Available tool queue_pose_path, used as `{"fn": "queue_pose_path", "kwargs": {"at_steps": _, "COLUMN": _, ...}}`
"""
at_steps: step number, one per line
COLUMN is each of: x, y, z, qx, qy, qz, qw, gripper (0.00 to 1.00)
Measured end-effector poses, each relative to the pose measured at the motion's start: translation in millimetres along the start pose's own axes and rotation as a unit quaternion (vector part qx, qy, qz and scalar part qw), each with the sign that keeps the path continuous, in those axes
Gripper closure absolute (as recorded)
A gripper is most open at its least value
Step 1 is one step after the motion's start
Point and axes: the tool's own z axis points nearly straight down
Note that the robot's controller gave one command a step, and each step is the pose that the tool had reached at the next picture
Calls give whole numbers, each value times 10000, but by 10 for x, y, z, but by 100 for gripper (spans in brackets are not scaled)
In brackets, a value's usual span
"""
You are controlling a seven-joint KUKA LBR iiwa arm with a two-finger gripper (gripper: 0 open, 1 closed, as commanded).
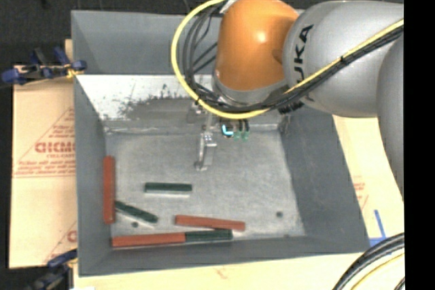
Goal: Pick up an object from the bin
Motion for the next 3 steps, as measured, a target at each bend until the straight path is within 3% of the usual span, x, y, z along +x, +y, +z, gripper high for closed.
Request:
{"fn": "queue_pose_path", "kwargs": {"at_steps": 1, "x": -15, "y": -6, "z": -50, "qx": -4, "qy": -41, "qz": 11, "qw": 10000, "gripper": 0}}
{"fn": "queue_pose_path", "kwargs": {"at_steps": 2, "x": 84, "y": 146, "z": 551, "qx": -8, "qy": -63, "qz": 250, "qw": 9997, "gripper": 0}}
{"fn": "queue_pose_path", "kwargs": {"at_steps": 3, "x": 351, "y": 410, "z": 705, "qx": 0, "qy": -10, "qz": 270, "qw": 9996, "gripper": 0}}
